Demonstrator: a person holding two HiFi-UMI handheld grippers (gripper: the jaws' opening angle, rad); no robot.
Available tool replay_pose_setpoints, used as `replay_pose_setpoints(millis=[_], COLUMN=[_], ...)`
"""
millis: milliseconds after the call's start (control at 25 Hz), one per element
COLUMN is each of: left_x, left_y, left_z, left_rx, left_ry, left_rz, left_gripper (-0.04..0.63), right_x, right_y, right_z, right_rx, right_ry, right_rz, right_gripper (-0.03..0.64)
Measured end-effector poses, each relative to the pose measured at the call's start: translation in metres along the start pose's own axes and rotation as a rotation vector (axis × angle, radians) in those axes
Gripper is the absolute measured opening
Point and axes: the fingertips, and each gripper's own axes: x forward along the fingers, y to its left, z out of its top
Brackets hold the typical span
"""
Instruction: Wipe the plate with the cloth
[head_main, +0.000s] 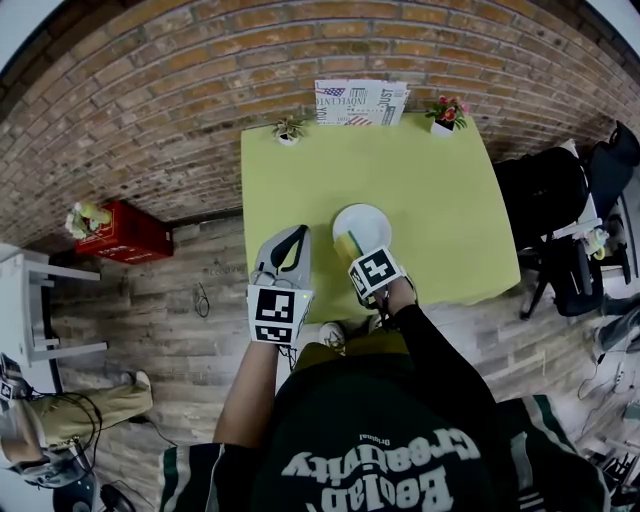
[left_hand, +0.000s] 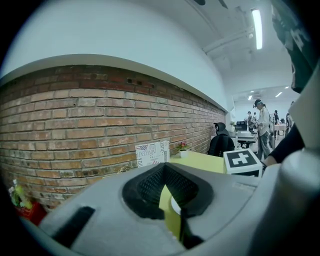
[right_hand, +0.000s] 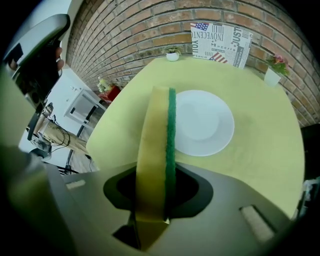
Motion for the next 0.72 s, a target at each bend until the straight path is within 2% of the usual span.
replay_pose_setpoints(millis=[720], left_x=[0.025], left_y=[-0.02], left_z=[-0.001], left_rx=[0.001], left_ry=[0.013], left_rz=[-0.058], left_gripper=[0.006], right_x=[-0.017], right_y=[-0.057], right_z=[-0.017], right_rx=[0.127], right_ry=[0.006], right_rz=[-0.09], right_gripper=[0.14])
